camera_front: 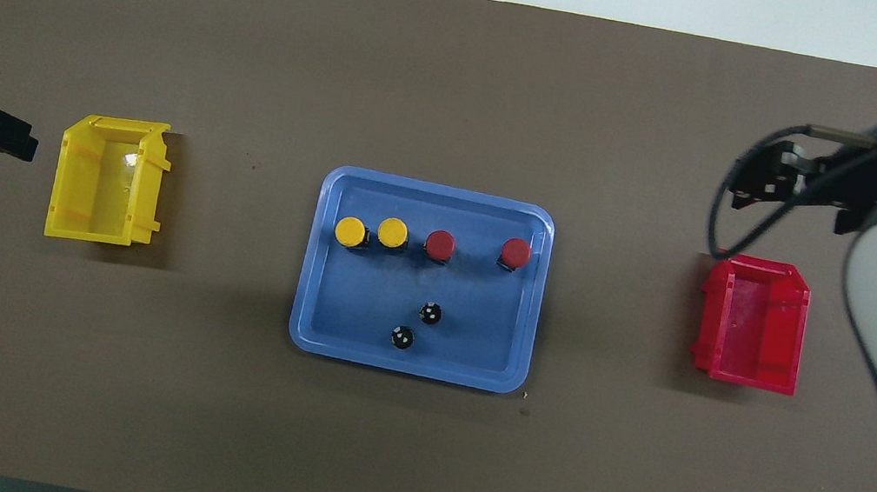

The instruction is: Sort red and yellow buttons by color

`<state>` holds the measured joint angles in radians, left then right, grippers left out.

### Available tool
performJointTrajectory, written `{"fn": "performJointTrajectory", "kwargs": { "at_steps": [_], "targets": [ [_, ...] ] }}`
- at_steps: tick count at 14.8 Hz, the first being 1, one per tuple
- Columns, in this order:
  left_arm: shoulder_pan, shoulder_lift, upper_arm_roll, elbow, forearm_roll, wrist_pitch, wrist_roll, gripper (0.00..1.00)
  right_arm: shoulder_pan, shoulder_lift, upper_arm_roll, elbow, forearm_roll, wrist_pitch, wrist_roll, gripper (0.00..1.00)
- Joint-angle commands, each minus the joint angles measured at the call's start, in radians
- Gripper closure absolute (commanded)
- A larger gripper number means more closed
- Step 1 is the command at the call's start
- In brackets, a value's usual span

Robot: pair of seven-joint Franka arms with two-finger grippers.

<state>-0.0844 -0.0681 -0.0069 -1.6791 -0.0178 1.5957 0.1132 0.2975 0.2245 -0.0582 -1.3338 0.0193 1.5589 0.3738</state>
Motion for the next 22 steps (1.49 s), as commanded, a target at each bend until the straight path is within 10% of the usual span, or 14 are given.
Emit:
{"fn": "performJointTrajectory", "kwargs": {
  "at_steps": [1, 7, 22],
  "targets": [
    [0.009, -0.018, 0.005, -0.013, -0.005, 0.003, 0.039, 0.00, 0.109, 0.087, -0.008, -0.008, 0.010, 0.139, 0.144, 0.00],
    [0.057, -0.018, 0.010, -0.013, 0.002, -0.005, 0.040, 0.00, 0.209, 0.042, -0.006, -0.427, 0.007, 0.556, 0.201, 0.00],
    [0.068, -0.018, 0.010, -0.013, 0.002, -0.011, 0.042, 0.00, 0.250, 0.082, -0.005, -0.564, 0.005, 0.655, 0.189, 0.47]
  ]
}}
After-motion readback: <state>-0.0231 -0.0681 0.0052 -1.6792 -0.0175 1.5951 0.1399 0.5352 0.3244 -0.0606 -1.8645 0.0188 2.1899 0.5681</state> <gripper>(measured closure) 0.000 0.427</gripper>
